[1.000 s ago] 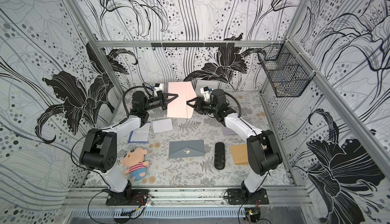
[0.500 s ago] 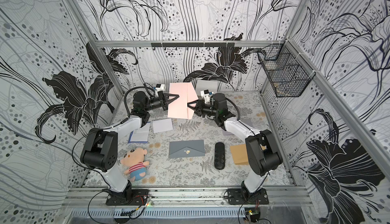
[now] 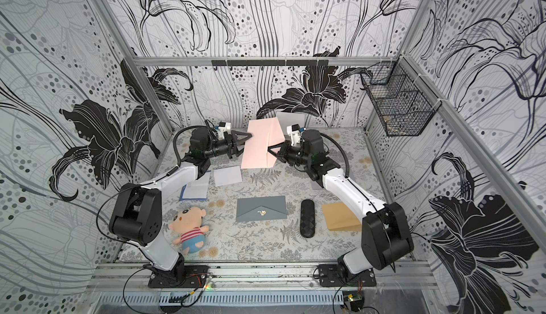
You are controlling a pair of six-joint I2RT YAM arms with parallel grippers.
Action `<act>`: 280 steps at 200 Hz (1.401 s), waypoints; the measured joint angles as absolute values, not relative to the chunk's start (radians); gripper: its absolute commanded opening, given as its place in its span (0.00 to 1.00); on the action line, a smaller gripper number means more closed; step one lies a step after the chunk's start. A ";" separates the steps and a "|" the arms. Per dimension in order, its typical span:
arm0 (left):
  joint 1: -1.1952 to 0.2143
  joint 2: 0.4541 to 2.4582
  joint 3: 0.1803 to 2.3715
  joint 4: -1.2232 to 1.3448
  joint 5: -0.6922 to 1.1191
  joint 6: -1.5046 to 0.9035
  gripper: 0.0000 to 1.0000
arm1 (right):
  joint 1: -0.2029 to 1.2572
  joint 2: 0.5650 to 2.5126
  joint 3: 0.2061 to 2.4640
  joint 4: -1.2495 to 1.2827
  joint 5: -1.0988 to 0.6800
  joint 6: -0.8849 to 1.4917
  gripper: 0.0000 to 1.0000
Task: Take the letter paper out of the envelope
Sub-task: Pick up the envelope from the envelope, then take out the letter paper from the envelope.
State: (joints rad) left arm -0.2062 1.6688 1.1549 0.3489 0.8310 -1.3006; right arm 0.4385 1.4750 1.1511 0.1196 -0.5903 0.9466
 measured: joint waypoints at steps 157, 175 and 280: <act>-0.525 1.768 1.850 -0.647 0.357 -0.805 0.48 | 0.597 1.420 1.314 -0.273 0.006 0.318 0.00; -0.527 1.772 1.860 -0.670 0.337 -0.804 0.47 | 0.616 1.420 1.314 -0.274 0.013 0.290 0.00; -0.558 1.820 1.939 -0.782 0.271 -0.781 0.33 | 0.645 1.420 1.313 -0.281 0.028 0.242 0.00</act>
State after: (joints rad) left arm -0.5583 1.8198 1.9388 -0.7822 0.2707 -0.7807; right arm 0.6453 1.4200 1.3132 -0.2810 0.0277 0.2417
